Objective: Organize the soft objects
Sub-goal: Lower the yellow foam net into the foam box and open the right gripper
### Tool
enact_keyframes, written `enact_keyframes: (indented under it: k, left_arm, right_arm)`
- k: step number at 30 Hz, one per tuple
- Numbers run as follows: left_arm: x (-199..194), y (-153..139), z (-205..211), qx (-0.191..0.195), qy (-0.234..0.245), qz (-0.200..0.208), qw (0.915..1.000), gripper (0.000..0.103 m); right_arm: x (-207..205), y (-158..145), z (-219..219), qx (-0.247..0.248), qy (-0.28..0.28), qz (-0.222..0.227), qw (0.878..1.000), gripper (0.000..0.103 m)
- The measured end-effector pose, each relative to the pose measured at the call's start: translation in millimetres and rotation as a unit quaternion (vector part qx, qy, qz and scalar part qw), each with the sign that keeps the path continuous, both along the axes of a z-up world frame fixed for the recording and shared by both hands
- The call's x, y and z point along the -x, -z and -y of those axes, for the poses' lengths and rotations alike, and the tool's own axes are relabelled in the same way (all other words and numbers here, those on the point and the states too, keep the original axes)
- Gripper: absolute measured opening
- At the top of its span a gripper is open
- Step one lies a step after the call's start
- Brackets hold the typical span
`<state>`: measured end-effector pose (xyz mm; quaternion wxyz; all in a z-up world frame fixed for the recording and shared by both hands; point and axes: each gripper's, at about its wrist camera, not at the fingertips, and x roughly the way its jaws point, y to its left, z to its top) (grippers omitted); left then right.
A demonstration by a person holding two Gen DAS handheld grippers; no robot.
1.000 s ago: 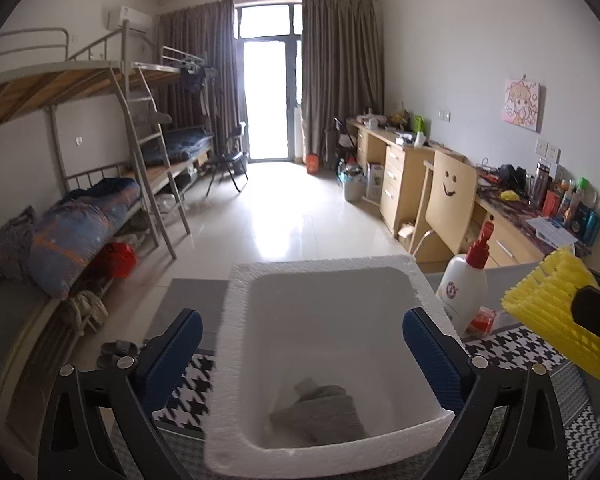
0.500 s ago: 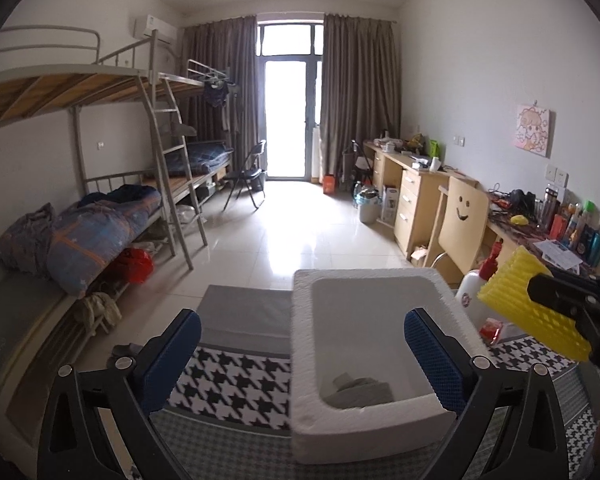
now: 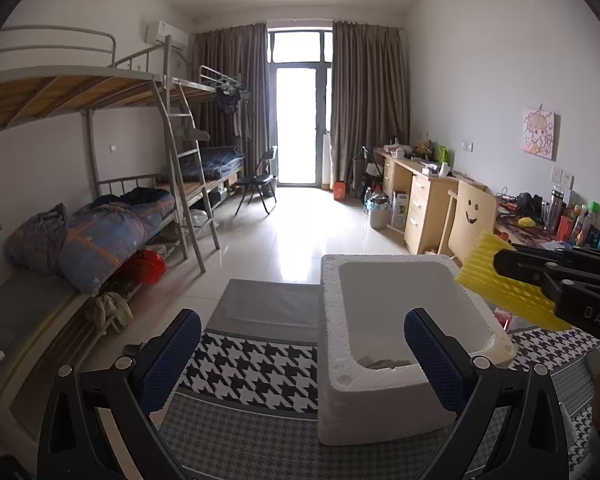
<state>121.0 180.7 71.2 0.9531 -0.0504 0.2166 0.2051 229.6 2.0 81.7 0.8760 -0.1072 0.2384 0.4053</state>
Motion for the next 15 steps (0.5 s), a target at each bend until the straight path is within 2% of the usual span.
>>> enact_keyframes:
  k: [15]
  left_arm:
    - [14.8, 7.8, -7.5, -0.002, -0.021, 0.013, 0.9997, 0.102]
  right_arm:
    - [-4.9, 3.8, -24.0, 0.030, -0.014, -0.010, 0.999, 0.019]
